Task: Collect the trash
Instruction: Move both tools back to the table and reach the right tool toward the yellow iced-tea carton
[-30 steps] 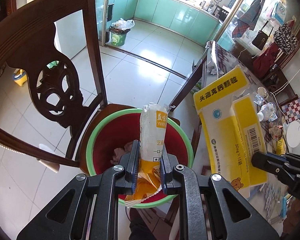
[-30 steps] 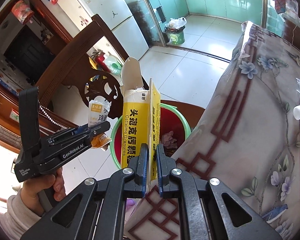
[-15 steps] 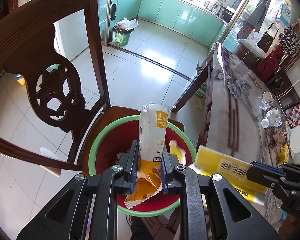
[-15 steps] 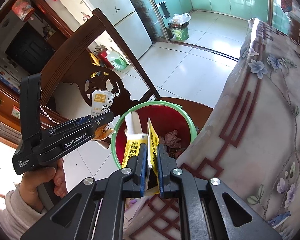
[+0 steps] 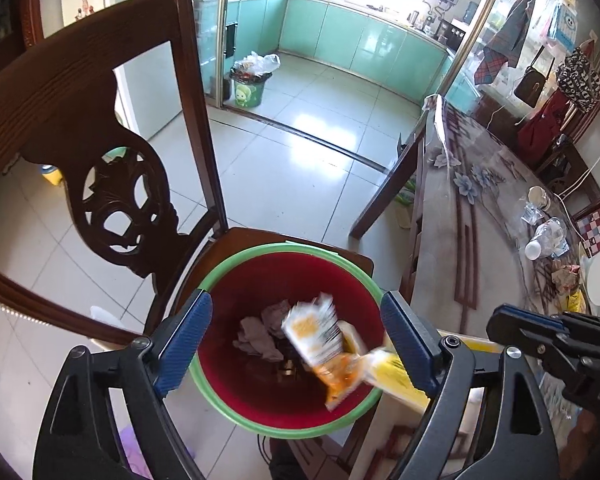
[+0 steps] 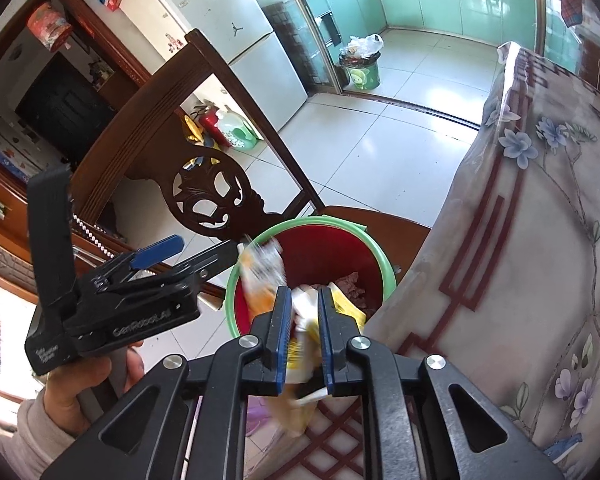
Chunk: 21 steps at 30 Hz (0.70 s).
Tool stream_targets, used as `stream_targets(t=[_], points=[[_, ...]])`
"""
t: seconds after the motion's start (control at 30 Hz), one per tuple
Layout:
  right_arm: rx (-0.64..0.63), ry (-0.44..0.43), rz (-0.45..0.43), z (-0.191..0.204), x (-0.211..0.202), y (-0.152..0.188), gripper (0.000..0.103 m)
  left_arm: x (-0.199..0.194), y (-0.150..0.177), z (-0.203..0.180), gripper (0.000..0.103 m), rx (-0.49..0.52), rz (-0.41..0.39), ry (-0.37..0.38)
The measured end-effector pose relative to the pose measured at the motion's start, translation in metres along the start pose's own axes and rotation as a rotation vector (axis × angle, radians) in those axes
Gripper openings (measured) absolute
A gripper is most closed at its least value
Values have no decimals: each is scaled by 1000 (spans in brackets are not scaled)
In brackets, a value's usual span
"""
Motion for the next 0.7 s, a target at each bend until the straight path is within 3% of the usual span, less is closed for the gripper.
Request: stream_targets(t=[0.27, 0.47, 0.7], points=[[2, 3, -54, -2, -35, 14, 11, -52, 30, -21, 86, 6, -34, 29], [17, 83, -141, -36, -120, 43, 11, -101, 52, -96, 86, 122, -72, 126], [128, 268, -262, -125, -234, 90, 11, -137, 66, -193, 86, 224, -110, 284]])
Point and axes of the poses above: each gripper's, at about its wrist camera, not at the fingertips, and x roughly the way its jaws point, z to its left, y to its underside, the point moved 7 cm from there along x, roughly the way its jaws point, and after that the axes turned 13 degrees about -x, right-handed, at the moved point
